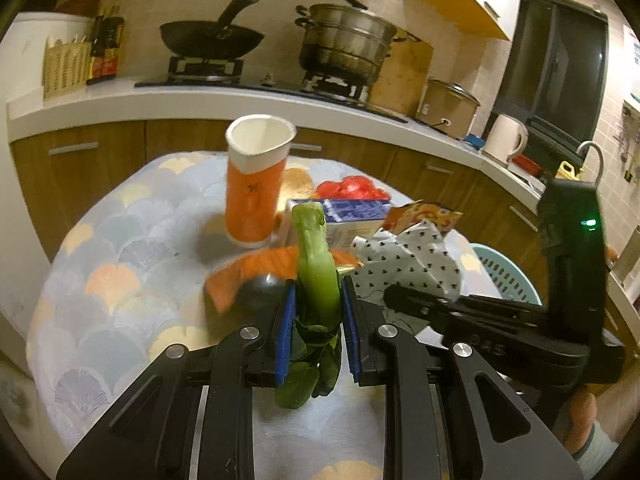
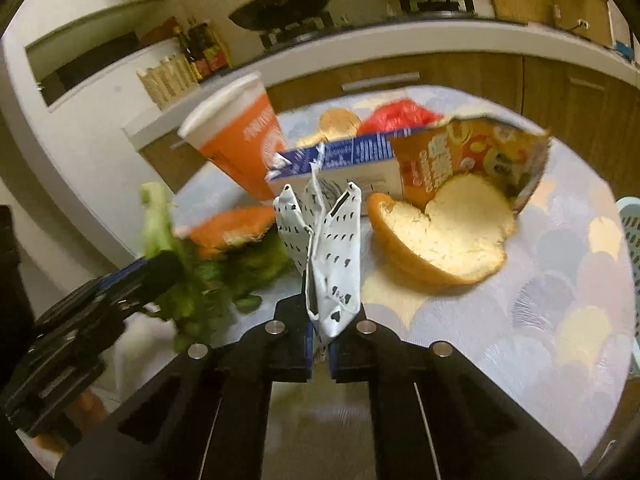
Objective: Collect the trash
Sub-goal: 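Grasp the bok choy with the left gripper while the right gripper grasps the dotted paper, then carry the bok choy and dotted paper over the basket and open both grippers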
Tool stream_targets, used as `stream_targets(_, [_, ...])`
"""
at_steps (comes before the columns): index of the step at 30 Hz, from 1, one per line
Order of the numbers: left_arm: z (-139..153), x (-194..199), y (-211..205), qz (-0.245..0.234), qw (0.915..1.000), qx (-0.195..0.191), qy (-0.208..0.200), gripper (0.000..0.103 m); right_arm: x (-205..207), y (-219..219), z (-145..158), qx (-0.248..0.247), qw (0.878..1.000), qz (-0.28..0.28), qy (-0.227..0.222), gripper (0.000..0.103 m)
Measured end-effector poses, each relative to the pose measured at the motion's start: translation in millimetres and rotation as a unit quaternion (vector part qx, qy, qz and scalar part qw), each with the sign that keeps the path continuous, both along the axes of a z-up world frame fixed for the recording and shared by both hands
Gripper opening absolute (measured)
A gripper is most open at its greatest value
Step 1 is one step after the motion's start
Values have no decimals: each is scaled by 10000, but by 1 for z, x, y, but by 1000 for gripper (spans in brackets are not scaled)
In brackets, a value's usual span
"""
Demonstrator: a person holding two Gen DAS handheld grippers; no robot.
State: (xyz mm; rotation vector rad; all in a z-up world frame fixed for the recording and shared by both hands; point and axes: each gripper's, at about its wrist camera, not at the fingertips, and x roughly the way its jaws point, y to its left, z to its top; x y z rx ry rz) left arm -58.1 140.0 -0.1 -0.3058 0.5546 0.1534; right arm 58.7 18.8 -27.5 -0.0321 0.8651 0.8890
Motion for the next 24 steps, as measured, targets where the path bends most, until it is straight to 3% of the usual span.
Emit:
stream_targets(14, [31,31,-61,-774,9962,216,-343,20,1,-84,66,350,9936,-642,-866,4])
stream_targets(24, [46,98,-129,-1616,9862,194,-309,20,37,-172,77,585,9815,-1567,-928,4])
